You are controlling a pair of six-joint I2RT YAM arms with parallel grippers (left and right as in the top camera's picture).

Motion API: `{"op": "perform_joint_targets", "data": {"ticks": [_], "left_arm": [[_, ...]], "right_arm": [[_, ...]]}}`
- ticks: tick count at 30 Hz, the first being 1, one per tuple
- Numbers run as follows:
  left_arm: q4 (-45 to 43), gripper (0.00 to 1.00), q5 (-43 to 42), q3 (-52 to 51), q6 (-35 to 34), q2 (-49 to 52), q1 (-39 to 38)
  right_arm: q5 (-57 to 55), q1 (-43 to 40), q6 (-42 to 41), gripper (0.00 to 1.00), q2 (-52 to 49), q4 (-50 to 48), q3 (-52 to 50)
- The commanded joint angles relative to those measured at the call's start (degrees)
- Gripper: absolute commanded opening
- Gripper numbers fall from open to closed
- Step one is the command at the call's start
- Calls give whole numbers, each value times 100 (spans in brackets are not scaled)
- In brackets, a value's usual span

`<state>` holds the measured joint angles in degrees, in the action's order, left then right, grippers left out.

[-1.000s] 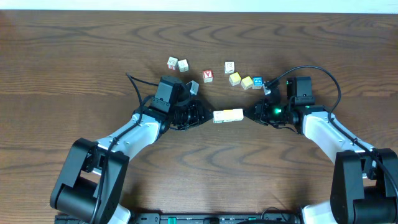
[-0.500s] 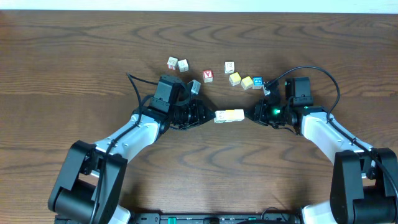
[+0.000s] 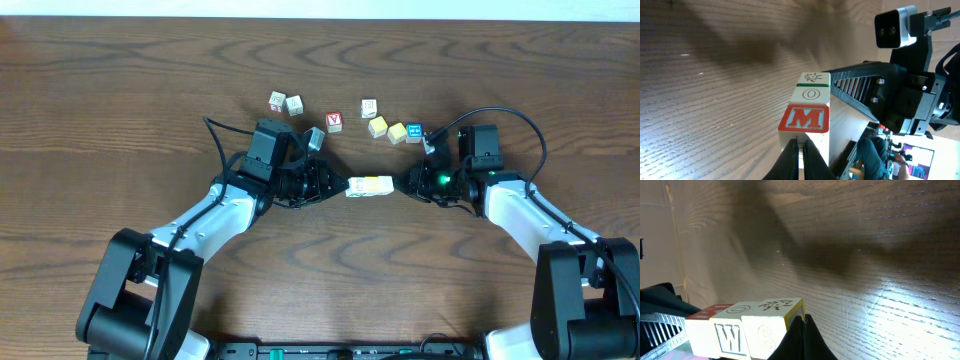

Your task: Lift 3 blocks

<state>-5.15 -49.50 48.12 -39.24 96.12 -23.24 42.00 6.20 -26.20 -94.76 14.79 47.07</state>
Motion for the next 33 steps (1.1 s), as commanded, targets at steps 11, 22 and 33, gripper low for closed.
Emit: {"op": "perform_joint_targets", "data": {"ticks": [11, 22, 33], "left_arm": [[-7, 7, -122, 181, -50, -2, -240], [-9, 7, -105, 181, -120, -2, -240], [-11, 7, -105, 181, -160, -2, -240]], "right_arm": [[1696, 472, -122, 1, 531, -46, 20], [1705, 474, -122, 1, 542, 0, 20], [1705, 538, -125, 1, 542, 13, 17]]}}
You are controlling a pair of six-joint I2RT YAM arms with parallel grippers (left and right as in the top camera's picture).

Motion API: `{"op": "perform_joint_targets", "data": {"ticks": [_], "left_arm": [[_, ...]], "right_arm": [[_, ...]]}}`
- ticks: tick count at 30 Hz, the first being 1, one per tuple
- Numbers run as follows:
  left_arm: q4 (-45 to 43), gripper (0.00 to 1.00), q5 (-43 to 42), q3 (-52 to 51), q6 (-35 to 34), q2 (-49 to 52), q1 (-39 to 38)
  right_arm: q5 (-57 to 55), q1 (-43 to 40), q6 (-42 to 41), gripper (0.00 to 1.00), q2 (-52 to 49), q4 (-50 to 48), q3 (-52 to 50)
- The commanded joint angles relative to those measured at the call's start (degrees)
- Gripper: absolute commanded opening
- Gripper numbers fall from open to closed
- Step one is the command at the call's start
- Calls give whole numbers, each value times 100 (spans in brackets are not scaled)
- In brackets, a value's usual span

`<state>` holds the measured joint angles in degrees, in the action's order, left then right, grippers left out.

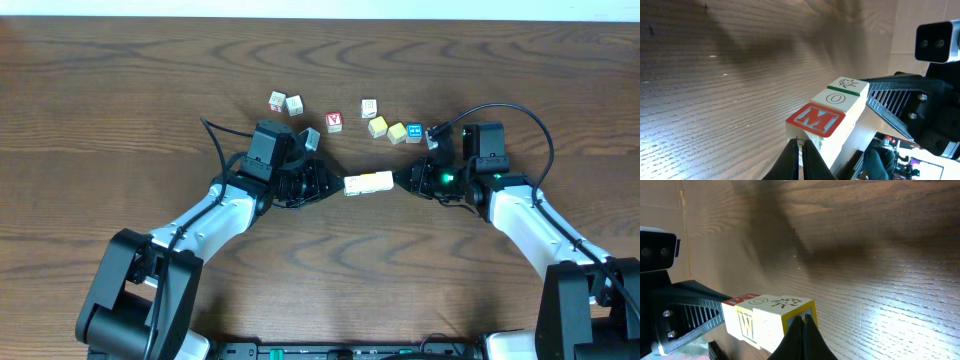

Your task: Lift 3 blocks

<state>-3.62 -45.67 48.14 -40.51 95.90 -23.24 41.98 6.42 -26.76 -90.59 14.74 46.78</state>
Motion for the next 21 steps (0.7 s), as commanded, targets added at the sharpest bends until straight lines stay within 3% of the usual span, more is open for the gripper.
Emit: {"op": "perform_joint_targets", "data": {"ticks": [1, 21], "left_arm": [[-164, 7, -487, 179, -33, 20, -240], [-166, 7, -485, 179, -57, 20, -240]], "right_arm": [[1707, 531, -72, 1, 125, 2, 46], [1703, 570, -192, 1, 125, -37, 46]]}}
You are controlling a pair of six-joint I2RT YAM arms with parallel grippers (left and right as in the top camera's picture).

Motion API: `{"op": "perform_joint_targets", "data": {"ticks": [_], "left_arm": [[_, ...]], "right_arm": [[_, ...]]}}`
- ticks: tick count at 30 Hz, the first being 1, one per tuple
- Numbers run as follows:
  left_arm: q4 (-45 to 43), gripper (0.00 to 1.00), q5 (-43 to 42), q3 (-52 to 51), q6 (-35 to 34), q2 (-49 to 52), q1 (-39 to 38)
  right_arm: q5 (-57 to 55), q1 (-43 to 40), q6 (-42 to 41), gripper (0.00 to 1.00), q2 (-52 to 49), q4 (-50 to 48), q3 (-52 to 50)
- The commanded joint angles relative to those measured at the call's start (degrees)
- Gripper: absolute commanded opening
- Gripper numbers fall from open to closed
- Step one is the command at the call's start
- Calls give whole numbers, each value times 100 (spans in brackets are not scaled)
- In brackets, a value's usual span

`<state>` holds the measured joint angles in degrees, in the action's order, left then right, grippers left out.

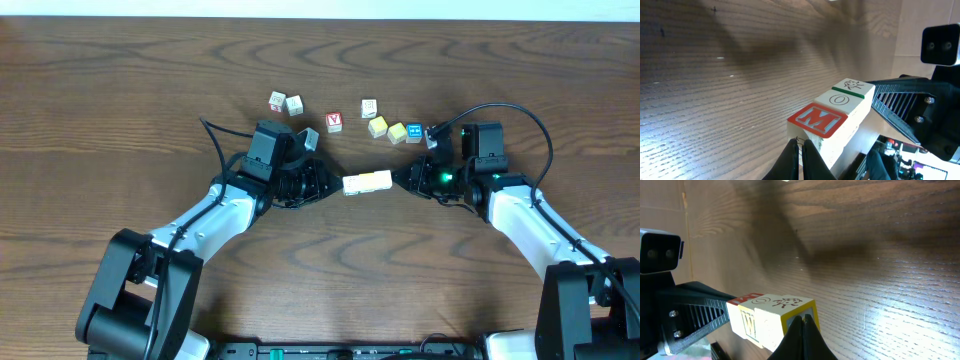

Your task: Lift 3 blocks

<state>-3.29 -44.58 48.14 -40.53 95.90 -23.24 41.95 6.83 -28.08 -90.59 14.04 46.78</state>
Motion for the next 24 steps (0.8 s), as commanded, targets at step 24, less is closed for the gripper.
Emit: {"op": "perform_joint_targets", "data": {"ticks": [24], "left_arm": [[-201, 7, -595, 179, -55, 20, -240]], "right_arm": [[1659, 640, -61, 1, 125, 24, 46]]}}
